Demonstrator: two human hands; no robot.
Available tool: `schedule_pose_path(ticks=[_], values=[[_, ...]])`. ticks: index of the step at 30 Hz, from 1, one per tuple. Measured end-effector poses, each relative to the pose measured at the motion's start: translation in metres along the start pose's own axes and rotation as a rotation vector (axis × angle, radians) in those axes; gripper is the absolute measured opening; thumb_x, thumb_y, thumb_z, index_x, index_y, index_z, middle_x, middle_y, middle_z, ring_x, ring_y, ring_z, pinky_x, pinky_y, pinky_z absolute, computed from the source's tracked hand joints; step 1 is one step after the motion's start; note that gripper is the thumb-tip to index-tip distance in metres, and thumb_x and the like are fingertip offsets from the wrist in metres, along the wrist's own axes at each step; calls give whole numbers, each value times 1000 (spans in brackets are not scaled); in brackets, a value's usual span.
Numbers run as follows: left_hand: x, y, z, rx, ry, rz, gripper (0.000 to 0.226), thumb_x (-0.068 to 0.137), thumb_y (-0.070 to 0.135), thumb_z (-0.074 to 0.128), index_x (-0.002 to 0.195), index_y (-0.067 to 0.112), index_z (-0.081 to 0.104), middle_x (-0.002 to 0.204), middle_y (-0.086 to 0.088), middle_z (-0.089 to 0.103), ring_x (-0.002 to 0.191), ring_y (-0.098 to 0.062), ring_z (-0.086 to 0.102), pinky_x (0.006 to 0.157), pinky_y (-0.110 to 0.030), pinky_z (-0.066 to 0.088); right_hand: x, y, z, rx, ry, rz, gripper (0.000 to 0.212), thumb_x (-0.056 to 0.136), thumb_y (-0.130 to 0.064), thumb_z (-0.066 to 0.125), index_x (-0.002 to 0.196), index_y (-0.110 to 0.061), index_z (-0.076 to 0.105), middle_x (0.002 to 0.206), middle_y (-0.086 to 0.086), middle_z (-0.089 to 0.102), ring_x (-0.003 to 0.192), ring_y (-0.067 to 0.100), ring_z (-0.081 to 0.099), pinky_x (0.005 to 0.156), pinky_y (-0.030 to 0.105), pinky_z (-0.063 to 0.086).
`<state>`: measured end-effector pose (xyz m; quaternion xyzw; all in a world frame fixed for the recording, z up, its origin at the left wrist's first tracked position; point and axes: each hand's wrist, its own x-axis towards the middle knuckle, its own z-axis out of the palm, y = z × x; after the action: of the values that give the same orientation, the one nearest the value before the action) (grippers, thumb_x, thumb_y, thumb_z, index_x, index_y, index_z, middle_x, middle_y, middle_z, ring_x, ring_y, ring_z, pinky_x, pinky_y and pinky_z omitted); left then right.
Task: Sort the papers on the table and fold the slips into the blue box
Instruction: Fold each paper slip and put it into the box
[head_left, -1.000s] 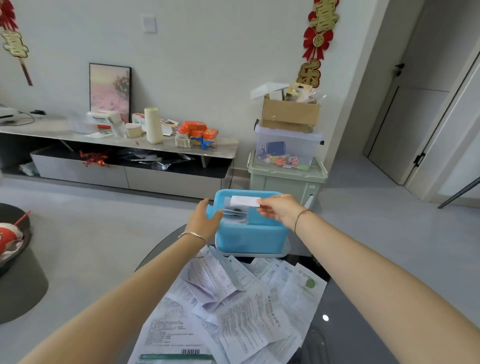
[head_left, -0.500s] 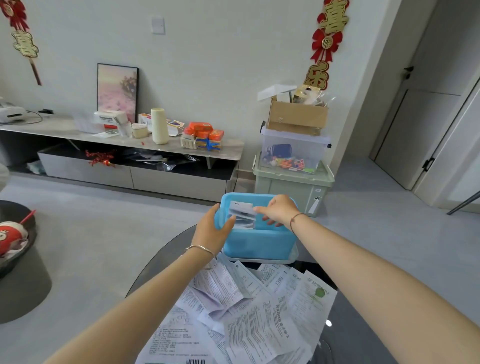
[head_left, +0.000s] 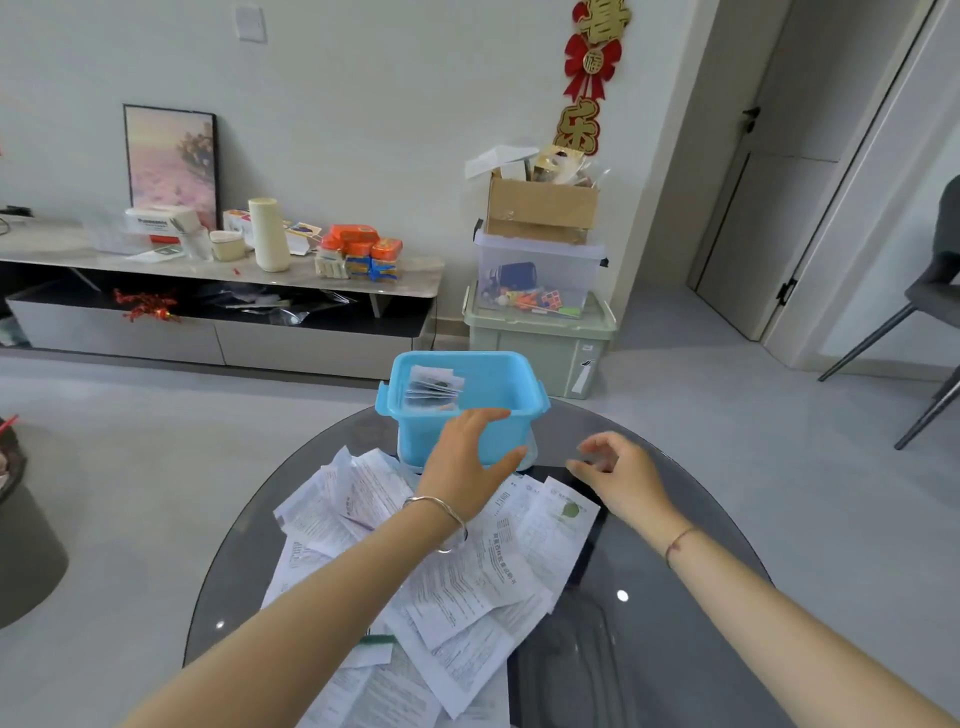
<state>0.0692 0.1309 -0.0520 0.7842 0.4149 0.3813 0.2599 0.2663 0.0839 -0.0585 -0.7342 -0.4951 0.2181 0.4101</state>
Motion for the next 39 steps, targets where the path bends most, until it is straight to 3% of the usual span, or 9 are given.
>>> schedule_pose_path(ticks=[4, 9, 18, 21, 24, 28, 31, 35, 39], values=[[-20, 6, 28, 72, -231, -115, 54, 90, 42, 60, 138, 23, 43, 141, 3, 47, 129, -15, 42, 108, -26, 31, -14, 37, 2, 152, -42, 364, 49, 80, -19, 76, 119, -4, 51, 110, 12, 62, 85, 21, 60, 60, 26, 46], [-28, 9, 41, 180, -352, -179, 59, 92, 43, 57, 143, 21, 37, 145, 1, 43, 133, -17, 39, 112, -32, 31, -26, 37, 3, 381, -71, 472, 32, 82, -9, 73, 111, -2, 60, 79, 6, 65, 60, 12, 59, 46, 17, 47], [-27, 39, 36, 47, -414, -152, 59, 91, 39, 59, 142, 23, 37, 144, 3, 46, 129, -19, 46, 108, -37, 38, -43, 9, -47, 411, -57, 200, 16, 87, -14, 68, 98, -2, 71, 90, 8, 72, 71, 10, 67, 65, 17, 55], [-26, 51, 34, -164, -380, -148, 45, 87, 25, 68, 129, 16, 53, 121, 2, 64, 109, -15, 61, 99, -35, 49, -55, 0, -68, 455, -51, 119, 15, 87, -13, 68, 97, -2, 70, 91, 9, 73, 76, 14, 67, 73, 23, 57], [-33, 60, 33, -237, -413, -109, 22, 84, 12, 71, 105, 15, 69, 85, 9, 71, 84, -9, 68, 80, -17, 53, -69, 2, -87, 464, -23, 87, 15, 87, -14, 68, 97, -3, 69, 91, 7, 74, 78, 12, 68, 69, 19, 56], [-51, 68, 44, -304, -560, -146, 17, 83, 19, 73, 99, 23, 70, 77, 15, 71, 68, -3, 66, 64, -14, 51, -89, 14, -100, 466, 5, 65, 11, 86, -15, 69, 91, -6, 69, 87, 4, 75, 78, 13, 69, 69, 18, 55], [-60, 71, 56, -332, -554, -213, 18, 85, 17, 71, 102, 13, 70, 68, 11, 70, 57, -5, 61, 52, -15, 48, -96, 23, -101, 501, 27, 76, 7, 86, -17, 69, 87, -10, 68, 84, 1, 75, 80, 14, 70, 77, 24, 56], [-71, 75, 63, -423, -476, -284, 8, 86, 13, 69, 92, 9, 70, 61, 6, 68, 52, -5, 63, 53, -15, 53, -106, 35, -105, 469, -80, 48, 13, 86, -18, 68, 98, -12, 70, 96, 1, 75, 93, 15, 70, 85, 25, 52], [-73, 68, 67, -350, -302, -93, 11, 84, 11, 71, 80, 21, 70, 75, 7, 69, 65, 4, 63, 69, -11, 50, -123, 41, -102, 314, -84, -128, 12, 85, -8, 69, 93, -15, 74, 96, -4, 74, 90, 7, 69, 78, 12, 48]])
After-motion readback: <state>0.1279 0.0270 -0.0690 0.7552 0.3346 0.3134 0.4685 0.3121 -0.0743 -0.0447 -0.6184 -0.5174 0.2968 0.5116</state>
